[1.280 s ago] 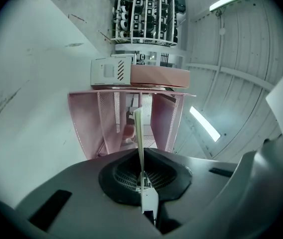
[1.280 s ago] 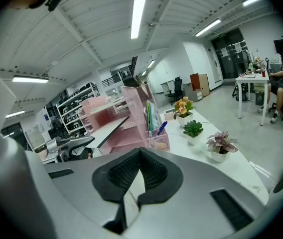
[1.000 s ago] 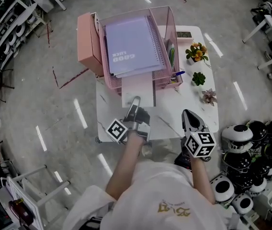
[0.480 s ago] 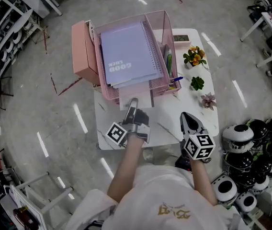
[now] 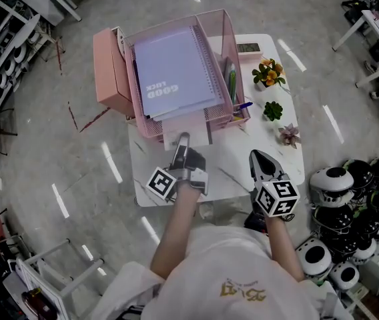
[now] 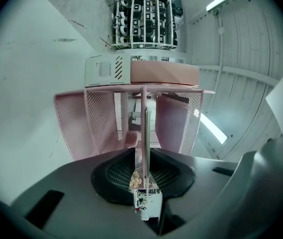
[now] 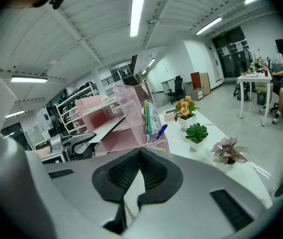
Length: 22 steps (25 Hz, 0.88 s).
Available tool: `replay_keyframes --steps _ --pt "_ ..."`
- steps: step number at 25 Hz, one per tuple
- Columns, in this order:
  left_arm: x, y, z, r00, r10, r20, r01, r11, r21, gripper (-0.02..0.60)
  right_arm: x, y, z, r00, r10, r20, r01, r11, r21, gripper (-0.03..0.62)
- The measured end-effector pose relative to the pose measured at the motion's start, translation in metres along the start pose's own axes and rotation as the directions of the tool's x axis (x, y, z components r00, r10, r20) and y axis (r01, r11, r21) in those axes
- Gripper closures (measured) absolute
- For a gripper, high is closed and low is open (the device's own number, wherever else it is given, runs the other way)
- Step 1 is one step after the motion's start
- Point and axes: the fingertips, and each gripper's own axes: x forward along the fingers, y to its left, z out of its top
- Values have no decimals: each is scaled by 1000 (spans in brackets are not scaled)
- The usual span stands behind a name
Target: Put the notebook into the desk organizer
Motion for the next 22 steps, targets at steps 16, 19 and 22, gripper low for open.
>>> replay_keyframes --steps 16,19,22 --pt "-33 4 -2 996 69 -60 -58 984 168 302 -25 22 7 999 11 50 -10 999 -33 585" --pt "-48 8 -10 983 134 -125 -87 942 325 307 -34 31 5 998 18 58 -15 999 -39 585" --pt "-62 7 -18 966 192 -175 -78 856 511 313 -43 39 2 997 21 69 -18 999 -45 585"
